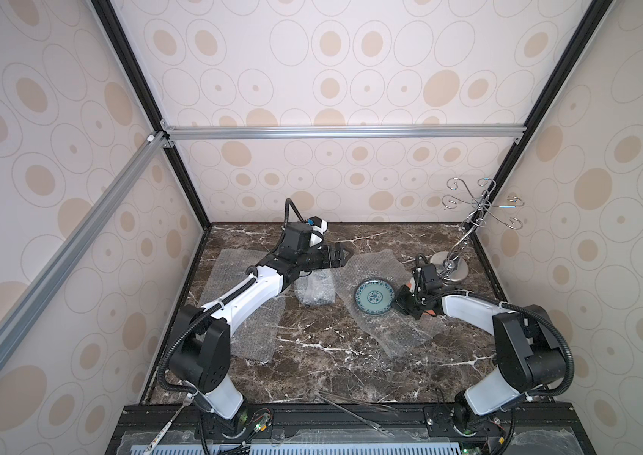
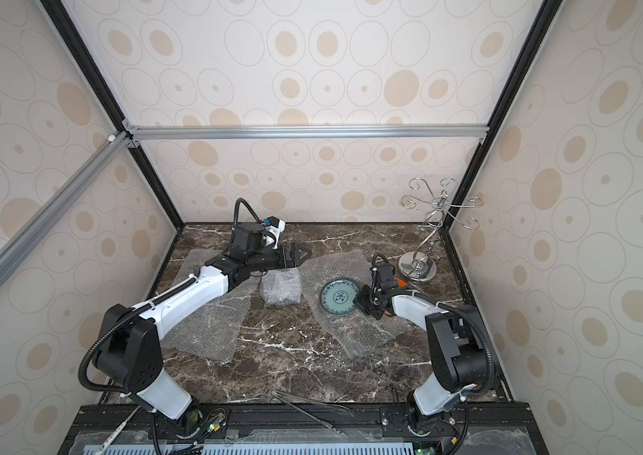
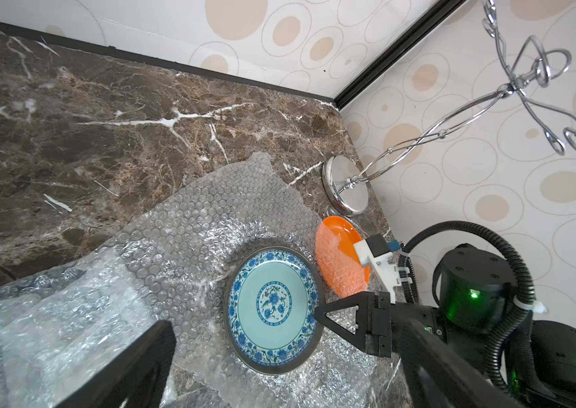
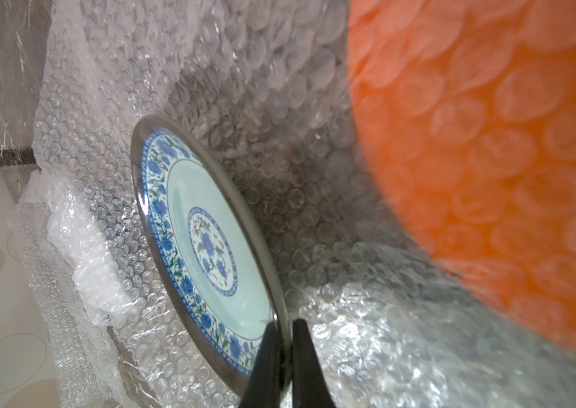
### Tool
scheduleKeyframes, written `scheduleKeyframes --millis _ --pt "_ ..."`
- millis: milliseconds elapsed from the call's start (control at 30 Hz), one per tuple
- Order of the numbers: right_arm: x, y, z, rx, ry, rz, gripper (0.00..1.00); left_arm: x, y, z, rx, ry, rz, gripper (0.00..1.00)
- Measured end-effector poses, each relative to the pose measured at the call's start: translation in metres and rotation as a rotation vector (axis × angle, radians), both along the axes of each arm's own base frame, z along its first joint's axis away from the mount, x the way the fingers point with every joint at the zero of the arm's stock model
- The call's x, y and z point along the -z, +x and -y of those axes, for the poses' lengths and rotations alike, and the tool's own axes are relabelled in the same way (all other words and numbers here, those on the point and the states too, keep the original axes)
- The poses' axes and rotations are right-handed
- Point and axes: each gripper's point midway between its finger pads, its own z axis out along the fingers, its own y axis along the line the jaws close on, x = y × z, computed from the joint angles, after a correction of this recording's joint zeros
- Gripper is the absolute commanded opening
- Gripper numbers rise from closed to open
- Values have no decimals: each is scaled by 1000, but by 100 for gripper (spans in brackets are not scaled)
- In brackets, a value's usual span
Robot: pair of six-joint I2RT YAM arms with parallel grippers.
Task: Unpack dinner plates from bubble wrap
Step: Pick up the plate from the bubble wrap.
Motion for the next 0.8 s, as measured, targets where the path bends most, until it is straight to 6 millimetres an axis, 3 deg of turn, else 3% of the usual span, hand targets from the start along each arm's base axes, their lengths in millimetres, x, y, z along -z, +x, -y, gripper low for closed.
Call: scheduleKeyframes --millis 367,567,800 --pt "-20 3 2 14 17 49 0 34 -5 -14 -52 67 -62 100" --pt "-24 3 7 31 30 58 0 63 -19 -24 -66 103 -119 99" --pt "-38 0 21 63 58 80 0 75 -39 -27 -79 113 -153 100"
